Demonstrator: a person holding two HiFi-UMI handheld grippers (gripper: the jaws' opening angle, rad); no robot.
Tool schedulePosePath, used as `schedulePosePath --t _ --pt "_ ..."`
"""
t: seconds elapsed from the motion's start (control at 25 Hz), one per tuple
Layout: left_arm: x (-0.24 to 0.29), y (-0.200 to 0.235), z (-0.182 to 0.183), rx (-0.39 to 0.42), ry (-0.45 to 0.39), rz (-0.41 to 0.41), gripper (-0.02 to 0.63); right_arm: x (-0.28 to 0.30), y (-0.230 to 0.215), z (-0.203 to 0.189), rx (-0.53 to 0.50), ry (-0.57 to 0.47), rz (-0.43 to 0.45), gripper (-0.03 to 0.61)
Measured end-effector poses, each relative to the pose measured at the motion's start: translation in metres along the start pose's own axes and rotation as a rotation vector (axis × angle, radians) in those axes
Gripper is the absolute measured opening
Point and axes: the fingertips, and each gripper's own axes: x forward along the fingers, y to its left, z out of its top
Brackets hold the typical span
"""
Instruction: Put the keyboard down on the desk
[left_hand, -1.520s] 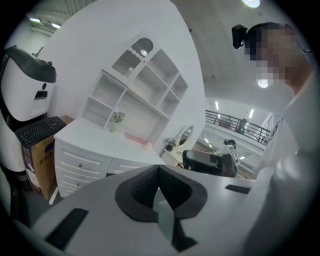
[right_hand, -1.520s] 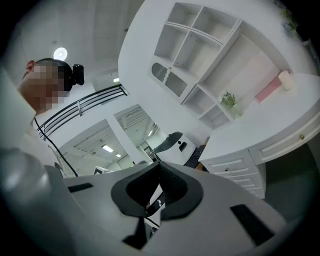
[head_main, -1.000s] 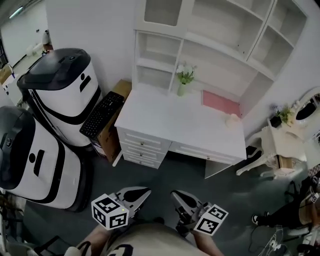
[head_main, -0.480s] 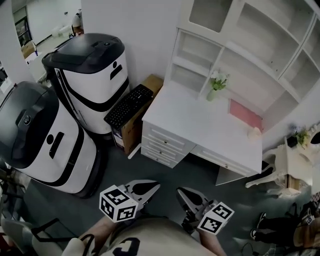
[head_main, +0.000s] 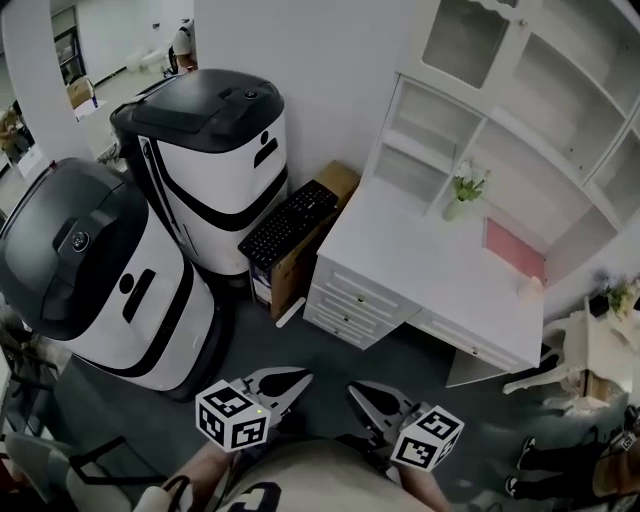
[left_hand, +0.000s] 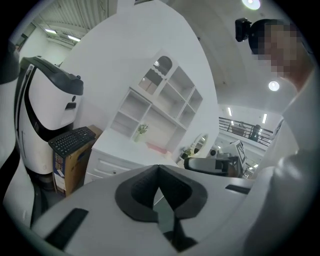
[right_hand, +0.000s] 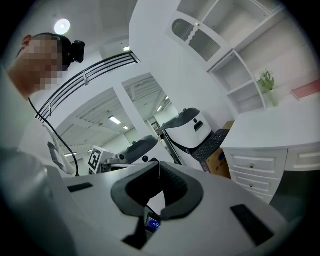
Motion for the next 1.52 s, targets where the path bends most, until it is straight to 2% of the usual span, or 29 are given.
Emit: schedulePosePath --t 0.28,0.56,1.08,1.28,1.52 --pt "-0.006 0.02 0.0 -0.053 -0.021 0.034 0.012 0.02 0.0 -0.003 0.0 0.06 0.033 0.025" --pt "0.009 0.036 0.011 -0.064 -0.027 0.082 0.012 0.037 -0.016 0.006 -0.066 0.115 0.093 0.025" --pt "0.088 0.042 0.058 -0.032 -0.015 0.158 0.012 0.038 -0.087 0.069 0.006 0.081 0.214 0.025" --pt "0.113 0.04 0.077 -0.016 -0.037 0.204 0.012 0.032 -0.106 0.09 -0.019 0.082 0.272 0.025" --pt "0.147 0.043 0.081 -0.037 -0.034 0.247 0.012 0.025 -0.14 0.109 0.011 0.091 0.301 0.025"
